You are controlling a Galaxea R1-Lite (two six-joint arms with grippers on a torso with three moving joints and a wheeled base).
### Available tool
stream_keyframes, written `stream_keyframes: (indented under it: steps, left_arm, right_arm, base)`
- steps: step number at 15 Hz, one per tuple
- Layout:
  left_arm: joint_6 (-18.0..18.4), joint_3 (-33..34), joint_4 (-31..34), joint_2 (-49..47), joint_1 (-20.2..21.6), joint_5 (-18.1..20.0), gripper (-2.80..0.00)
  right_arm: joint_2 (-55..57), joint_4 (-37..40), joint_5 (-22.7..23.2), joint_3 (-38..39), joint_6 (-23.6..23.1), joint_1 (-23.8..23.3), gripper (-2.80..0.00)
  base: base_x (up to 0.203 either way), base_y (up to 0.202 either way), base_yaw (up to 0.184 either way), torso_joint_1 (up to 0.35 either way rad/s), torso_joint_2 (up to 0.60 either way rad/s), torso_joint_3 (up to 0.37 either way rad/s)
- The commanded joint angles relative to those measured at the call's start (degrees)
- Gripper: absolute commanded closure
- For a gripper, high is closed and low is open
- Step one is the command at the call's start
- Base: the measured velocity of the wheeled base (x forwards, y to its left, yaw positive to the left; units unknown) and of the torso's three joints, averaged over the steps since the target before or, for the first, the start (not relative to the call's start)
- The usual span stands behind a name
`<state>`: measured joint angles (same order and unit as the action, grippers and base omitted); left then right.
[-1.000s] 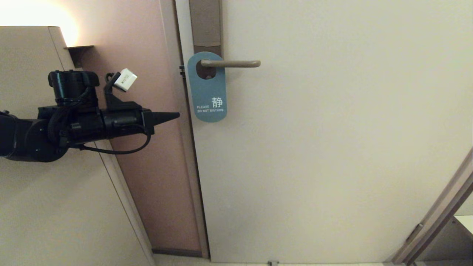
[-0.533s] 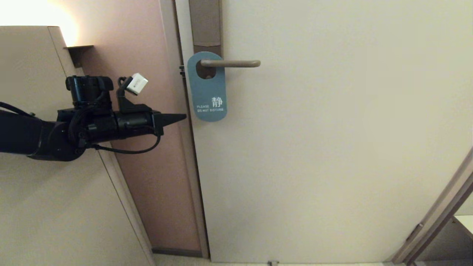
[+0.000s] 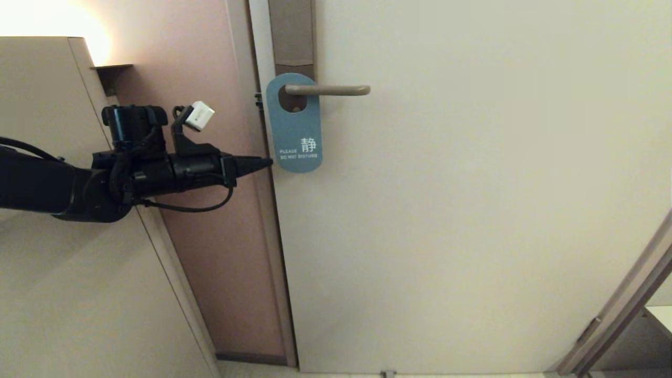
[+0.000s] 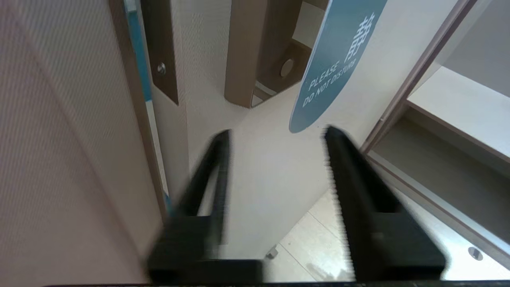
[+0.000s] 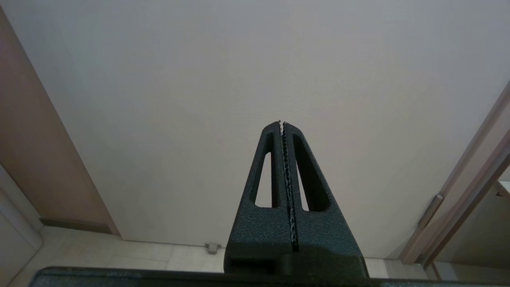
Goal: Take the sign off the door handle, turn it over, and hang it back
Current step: Take down the sign
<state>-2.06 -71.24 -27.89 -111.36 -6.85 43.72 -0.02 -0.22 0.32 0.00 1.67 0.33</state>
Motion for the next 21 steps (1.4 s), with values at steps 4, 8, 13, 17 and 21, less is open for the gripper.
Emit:
stream_keyframes:
  steps: [4, 8, 13, 17, 21]
  left_arm:
    - [1.8, 0.0, -5.6, -0.4, -0.4, 3.1, -2.8]
    - [2.0, 0.1, -9.0, -0.2, -0.5, 6.6, -2.8]
    - [1.7, 0.5, -9.9, 0.2, -0.5, 6.9, -2.8]
    - [1.4, 2.8, -9.8, 1.3, -1.2, 8.1, -2.8]
    - [1.0, 2.4, -9.9, 0.8, -2.1, 9.0, -2.8]
  right_arm:
    - [0.0, 0.0, 0.0, 0.0, 0.0, 0.0, 0.0]
    - [0.0, 0.0, 0.0, 0.0, 0.0, 0.0, 0.0]
    - [0.0, 0.0, 0.0, 0.0, 0.0, 0.0, 0.0]
    - [0.0, 0.0, 0.0, 0.0, 0.0, 0.0, 0.0]
    - [0.0, 0.0, 0.0, 0.0, 0.0, 0.0, 0.0]
  base:
    - [0.0, 0.0, 0.0, 0.0, 0.0, 0.0]
    - [0.0, 0.0, 0.0, 0.0, 0.0, 0.0]
    - [0.0, 0.0, 0.0, 0.0, 0.0, 0.0]
    - [0.0, 0.0, 0.0, 0.0, 0.0, 0.0]
    - [0.0, 0.0, 0.0, 0.0, 0.0, 0.0]
